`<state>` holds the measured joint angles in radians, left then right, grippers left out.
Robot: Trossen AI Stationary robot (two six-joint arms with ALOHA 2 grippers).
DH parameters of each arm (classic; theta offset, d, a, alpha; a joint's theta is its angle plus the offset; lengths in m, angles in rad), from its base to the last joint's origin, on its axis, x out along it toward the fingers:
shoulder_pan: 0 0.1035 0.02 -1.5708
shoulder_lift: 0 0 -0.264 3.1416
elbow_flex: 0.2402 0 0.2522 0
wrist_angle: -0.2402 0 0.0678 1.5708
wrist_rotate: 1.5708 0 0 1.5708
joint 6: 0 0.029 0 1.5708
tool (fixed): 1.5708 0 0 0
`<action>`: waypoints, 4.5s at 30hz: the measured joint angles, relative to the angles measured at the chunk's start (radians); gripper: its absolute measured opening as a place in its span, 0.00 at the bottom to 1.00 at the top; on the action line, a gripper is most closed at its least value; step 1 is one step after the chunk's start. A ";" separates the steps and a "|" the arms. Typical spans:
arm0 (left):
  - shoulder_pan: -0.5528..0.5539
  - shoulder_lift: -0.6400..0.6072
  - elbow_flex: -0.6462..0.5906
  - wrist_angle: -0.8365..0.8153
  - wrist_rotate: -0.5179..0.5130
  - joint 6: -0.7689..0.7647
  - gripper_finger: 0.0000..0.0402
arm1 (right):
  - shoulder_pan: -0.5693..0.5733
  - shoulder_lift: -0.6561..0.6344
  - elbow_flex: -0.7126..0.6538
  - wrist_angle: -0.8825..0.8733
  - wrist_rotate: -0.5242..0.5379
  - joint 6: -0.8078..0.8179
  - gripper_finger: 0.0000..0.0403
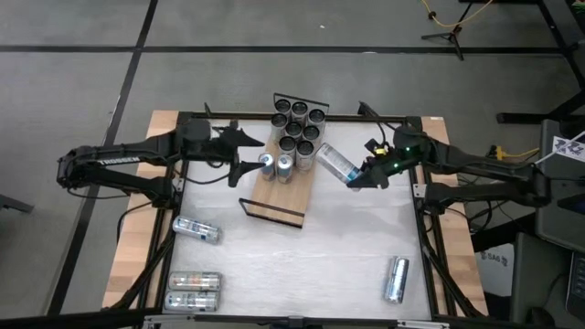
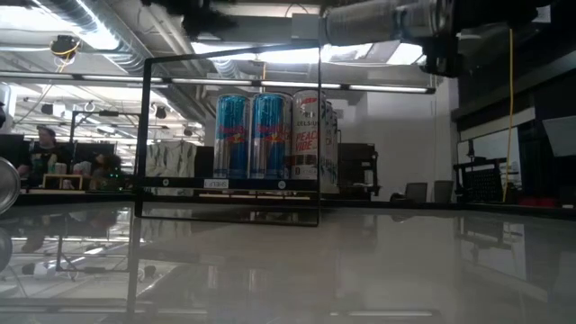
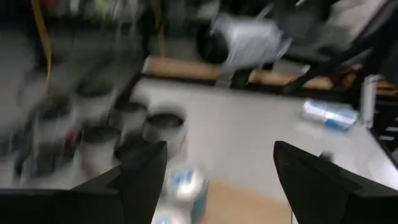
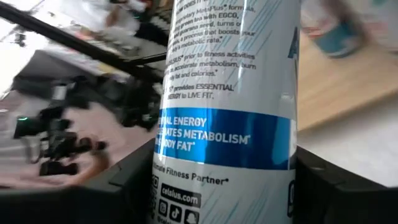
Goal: Place canned beverage on shelf
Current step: Put the top right blue soda can on the shelf
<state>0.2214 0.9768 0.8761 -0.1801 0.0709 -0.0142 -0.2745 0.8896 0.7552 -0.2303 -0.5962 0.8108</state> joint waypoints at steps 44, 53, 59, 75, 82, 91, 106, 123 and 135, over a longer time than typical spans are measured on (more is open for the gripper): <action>-0.048 0.220 0.000 0.451 0.198 0.018 0.98 | 0.139 0.250 0.001 0.459 -0.041 -0.036 0.63; -0.048 0.262 0.000 0.460 0.201 0.017 0.98 | 0.146 0.292 0.001 0.466 -0.029 -0.174 0.63; -0.048 0.261 0.000 0.466 0.201 0.000 0.98 | 0.173 0.333 0.001 0.470 0.044 -0.268 0.63; -0.048 0.261 0.000 0.466 0.140 -0.065 0.98 | 0.276 0.340 0.001 0.458 0.519 -0.621 0.63; -0.048 0.261 0.000 0.465 0.089 -0.064 0.98 | 0.344 0.340 0.001 0.459 0.761 -0.803 0.63; -0.048 0.261 0.000 0.466 0.019 -0.068 0.98 | 0.452 0.339 0.001 0.464 1.467 -1.231 0.63; -0.048 0.339 0.000 0.641 -0.174 -0.606 0.98 | 0.478 0.339 0.001 0.465 1.686 -1.851 0.63; -0.047 0.364 0.000 0.617 -0.155 -1.111 0.98 | 0.477 0.339 0.001 0.483 1.687 -1.952 0.63; -0.066 0.364 0.000 0.621 -0.154 -1.261 0.97 | 0.477 0.339 0.001 0.540 1.609 -2.078 0.63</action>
<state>0.1558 1.3411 0.8764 0.4411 -0.0834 -1.2749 0.2024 1.2282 0.7563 0.3097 1.0124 -1.2676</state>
